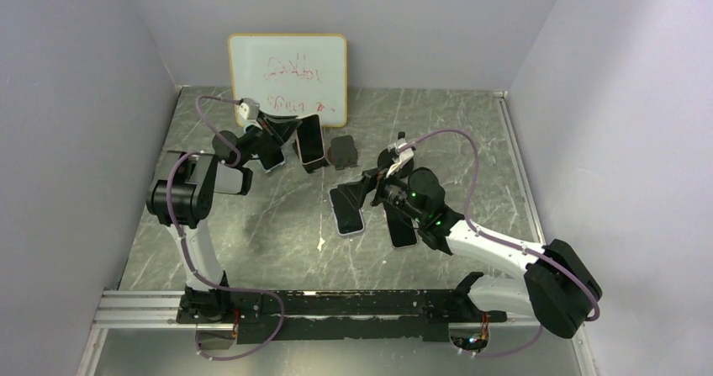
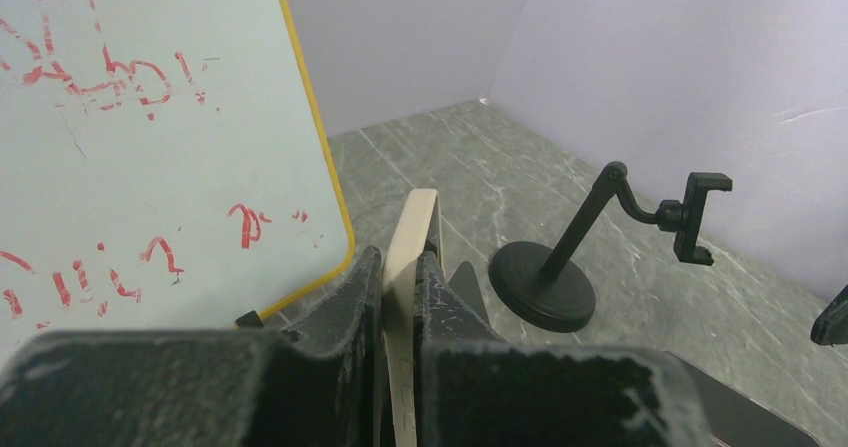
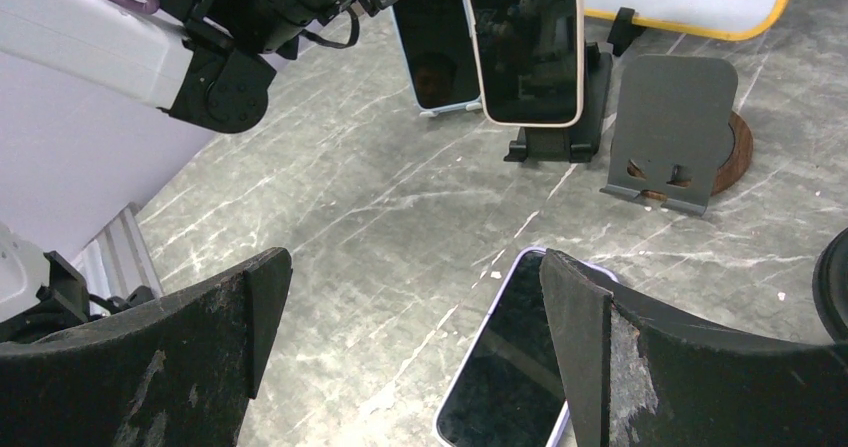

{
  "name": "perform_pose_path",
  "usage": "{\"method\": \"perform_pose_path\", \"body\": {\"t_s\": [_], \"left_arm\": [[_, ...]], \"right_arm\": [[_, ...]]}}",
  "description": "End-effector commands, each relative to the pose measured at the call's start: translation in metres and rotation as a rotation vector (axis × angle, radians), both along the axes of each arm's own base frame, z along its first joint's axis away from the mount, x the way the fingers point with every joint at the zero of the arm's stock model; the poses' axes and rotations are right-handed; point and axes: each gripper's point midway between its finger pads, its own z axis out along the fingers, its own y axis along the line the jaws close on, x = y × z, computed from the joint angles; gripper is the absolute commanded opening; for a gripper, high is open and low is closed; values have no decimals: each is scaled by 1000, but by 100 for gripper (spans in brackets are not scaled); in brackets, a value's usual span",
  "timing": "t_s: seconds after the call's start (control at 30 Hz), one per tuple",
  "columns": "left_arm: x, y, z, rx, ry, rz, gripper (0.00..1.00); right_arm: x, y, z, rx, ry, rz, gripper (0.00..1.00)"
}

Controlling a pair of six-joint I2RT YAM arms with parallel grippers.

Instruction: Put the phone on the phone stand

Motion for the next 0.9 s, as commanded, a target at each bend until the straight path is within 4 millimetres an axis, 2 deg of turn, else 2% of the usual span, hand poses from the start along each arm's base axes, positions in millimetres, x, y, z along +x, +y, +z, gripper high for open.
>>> {"method": "perform_pose_path", "body": {"t_s": [0.0, 0.33, 0.53, 0.87], "left_arm": [[-20, 5, 86, -69, -390, 31, 5], [-12, -6, 76, -77, -378, 42, 5], [-9, -6, 65, -66, -364, 54, 5], [-12, 1, 35, -16, -316, 96, 5]], "right_arm": [[3, 2, 10, 24, -29, 8, 100], [4, 4, 3, 11, -22, 16, 100], [5, 3, 0, 6, -16, 19, 100], [6, 4, -7, 4, -1, 27, 100]]}}
